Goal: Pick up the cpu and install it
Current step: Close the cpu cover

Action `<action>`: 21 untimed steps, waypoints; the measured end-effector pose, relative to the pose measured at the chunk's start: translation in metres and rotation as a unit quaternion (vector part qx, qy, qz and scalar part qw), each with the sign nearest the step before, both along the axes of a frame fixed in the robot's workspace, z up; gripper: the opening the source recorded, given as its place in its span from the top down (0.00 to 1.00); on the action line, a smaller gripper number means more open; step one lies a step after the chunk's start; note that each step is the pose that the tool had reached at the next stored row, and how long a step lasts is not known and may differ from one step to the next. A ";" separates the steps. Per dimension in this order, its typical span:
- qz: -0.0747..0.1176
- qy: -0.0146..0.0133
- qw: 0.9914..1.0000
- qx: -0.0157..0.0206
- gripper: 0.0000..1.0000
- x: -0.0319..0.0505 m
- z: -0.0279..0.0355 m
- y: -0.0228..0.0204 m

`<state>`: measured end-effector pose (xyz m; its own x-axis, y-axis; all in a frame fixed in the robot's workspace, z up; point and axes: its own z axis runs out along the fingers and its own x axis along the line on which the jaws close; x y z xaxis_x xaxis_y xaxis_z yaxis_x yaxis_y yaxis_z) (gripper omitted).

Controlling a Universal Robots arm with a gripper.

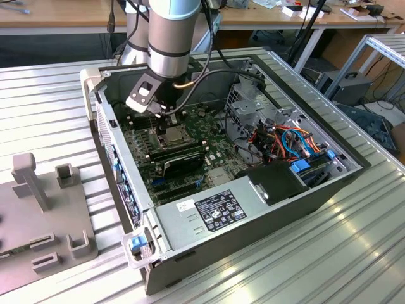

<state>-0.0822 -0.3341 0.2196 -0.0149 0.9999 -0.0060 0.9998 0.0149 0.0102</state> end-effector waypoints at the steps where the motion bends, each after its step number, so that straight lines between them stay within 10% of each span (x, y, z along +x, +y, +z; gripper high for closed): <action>1: 0.000 0.000 1.000 0.000 0.89 0.0000 -0.0003 -0.0002; 21: -0.003 0.000 1.000 0.000 0.89 0.0016 -0.0071 -0.0003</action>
<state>-0.0806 -0.3344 0.2125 -0.0094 0.9999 -0.0059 0.9999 0.0095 0.0103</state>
